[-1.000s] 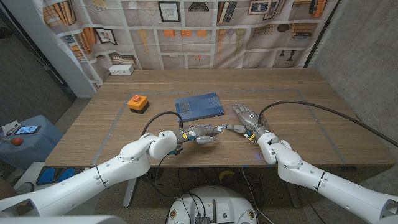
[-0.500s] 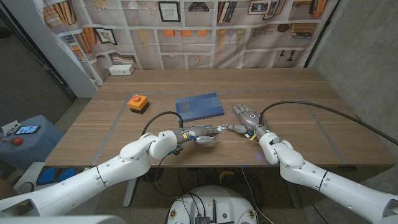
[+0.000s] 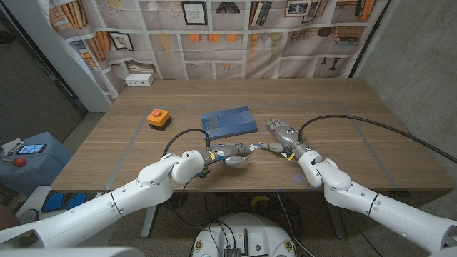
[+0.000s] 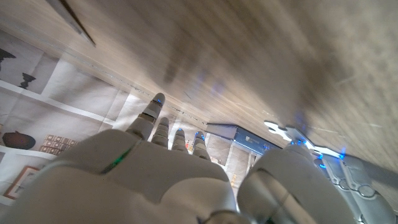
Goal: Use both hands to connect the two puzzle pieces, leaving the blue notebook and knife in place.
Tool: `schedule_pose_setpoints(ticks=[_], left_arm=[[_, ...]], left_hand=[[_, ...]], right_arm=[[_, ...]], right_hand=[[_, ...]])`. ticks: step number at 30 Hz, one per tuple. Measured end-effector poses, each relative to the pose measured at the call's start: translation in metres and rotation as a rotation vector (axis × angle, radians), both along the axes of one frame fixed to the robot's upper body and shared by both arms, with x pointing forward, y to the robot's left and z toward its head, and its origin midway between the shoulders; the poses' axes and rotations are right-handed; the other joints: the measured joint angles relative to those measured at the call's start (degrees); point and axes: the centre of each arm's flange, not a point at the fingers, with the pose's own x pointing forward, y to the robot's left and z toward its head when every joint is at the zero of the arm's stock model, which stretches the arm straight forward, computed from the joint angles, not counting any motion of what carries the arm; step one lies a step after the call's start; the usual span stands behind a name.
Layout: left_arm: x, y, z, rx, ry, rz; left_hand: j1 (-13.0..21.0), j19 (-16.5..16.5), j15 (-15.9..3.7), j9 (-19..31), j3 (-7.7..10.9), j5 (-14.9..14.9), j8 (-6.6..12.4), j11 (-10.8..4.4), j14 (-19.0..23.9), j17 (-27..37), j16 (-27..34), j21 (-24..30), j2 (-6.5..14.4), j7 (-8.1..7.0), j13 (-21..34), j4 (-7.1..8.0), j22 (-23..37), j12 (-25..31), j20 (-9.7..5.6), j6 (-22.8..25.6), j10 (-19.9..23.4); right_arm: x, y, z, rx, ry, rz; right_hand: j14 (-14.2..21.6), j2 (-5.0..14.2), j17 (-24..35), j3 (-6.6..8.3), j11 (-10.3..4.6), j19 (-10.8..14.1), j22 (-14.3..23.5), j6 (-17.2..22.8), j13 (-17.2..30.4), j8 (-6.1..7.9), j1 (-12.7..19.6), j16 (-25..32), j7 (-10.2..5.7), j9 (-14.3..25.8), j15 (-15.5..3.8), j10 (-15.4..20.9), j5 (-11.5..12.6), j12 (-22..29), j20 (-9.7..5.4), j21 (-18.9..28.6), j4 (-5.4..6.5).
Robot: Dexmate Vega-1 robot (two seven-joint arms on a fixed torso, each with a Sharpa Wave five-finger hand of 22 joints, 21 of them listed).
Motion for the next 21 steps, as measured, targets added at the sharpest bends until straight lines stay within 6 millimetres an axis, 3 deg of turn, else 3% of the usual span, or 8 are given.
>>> schedule_pose_setpoints(ticks=[21], left_arm=[[-0.0006, 0.0004, 0.0008, 0.002, 0.0, 0.005]], left_hand=[[0.0, 0.0, 0.0, 0.0, 0.13, 0.0, -0.04, 0.01, 0.0, 0.13, 0.0, 0.0, 0.0, 0.0, 0.0, -0.13, -0.02, -0.08, 0.0, 0.0, -0.01]], right_arm=[[0.0042, -0.0003, 0.0047, -0.049, -0.005, 0.051]], right_hand=[[0.01, -0.38, 0.28, -0.82, -0.2, 0.42, 0.0, -0.21, 0.0, 0.0, -0.39, 0.0, -0.21, 0.0, -0.01, 0.2, 0.43, 0.0, 0.4, 0.0, -0.02]])
